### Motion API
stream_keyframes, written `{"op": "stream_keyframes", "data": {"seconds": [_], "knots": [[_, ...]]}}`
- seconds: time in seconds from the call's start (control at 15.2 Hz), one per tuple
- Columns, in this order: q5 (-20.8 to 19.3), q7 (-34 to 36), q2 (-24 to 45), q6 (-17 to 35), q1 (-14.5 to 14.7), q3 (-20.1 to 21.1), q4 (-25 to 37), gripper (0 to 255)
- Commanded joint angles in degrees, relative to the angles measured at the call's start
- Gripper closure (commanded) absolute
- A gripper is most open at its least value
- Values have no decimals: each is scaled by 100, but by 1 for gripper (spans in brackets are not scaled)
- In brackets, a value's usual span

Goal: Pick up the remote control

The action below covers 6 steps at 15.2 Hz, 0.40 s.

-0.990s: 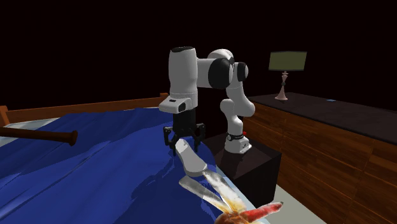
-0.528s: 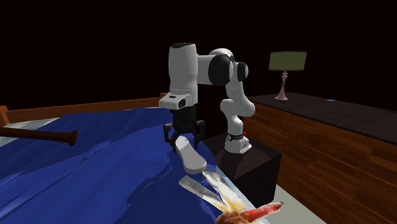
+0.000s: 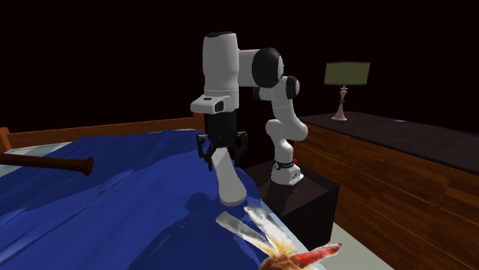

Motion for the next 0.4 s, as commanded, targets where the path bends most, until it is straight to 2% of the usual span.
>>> {"op": "stream_keyframes", "data": {"seconds": [0.0, 0.2, 0.33], "knots": [[-9, -5, 60, -182, 16, -1, 242, 255], [-32, -8, 189, -495, 54, -3, 683, 255], [-33, -8, 195, -511, 56, -4, 706, 255]]}}
